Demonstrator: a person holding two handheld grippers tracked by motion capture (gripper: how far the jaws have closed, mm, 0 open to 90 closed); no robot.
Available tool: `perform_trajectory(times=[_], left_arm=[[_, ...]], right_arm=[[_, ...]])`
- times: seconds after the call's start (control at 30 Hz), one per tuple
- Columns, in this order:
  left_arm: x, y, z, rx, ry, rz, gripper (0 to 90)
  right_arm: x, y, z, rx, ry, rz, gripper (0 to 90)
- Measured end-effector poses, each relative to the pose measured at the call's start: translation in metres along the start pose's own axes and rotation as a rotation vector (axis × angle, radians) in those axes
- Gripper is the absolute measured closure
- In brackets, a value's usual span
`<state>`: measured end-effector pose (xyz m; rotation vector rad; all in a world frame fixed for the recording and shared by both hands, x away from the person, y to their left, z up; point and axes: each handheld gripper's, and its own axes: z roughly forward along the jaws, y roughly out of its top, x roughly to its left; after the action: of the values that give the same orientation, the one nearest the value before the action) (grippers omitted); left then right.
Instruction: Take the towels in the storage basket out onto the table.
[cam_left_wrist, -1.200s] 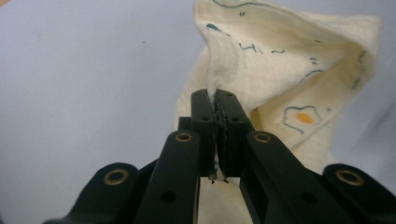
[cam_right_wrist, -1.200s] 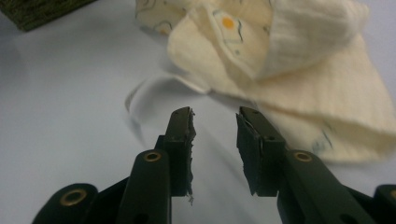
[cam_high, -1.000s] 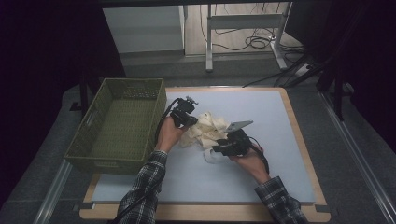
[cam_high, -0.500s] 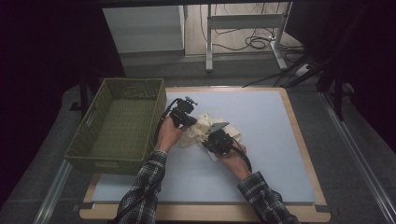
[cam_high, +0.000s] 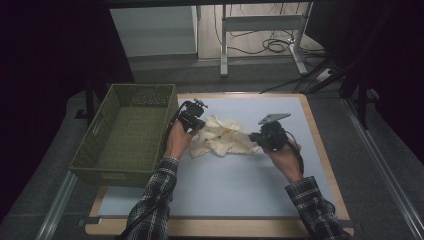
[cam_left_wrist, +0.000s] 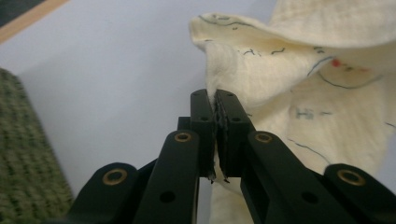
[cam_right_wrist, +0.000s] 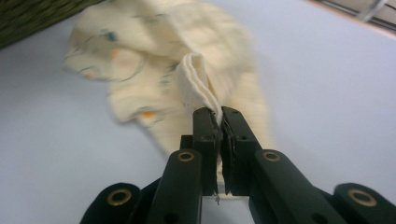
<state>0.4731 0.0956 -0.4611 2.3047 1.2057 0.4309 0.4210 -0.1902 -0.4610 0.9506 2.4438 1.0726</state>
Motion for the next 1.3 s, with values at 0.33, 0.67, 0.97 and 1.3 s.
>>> perform_trajectory(times=[0.33,0.67,0.97,1.3], left_arm=[[0.009,0.009,0.017,0.060,0.118,-0.050,77.0],[0.007,0.008,-0.003,0.018,0.048,-0.073,56.2],[-0.013,-0.004,-0.007,-0.025,-0.043,-0.063,50.8],[-0.023,-0.024,0.005,-0.040,-0.121,-0.065,44.7]], right_arm=[[-0.072,0.013,-0.004,-0.024,-0.106,0.129,75.5],[-0.072,0.005,-0.020,-0.020,-0.071,0.113,68.0],[-0.025,-0.011,0.008,0.019,0.087,0.036,67.9],[0.021,-0.021,0.067,0.099,0.093,-0.114,60.0]])
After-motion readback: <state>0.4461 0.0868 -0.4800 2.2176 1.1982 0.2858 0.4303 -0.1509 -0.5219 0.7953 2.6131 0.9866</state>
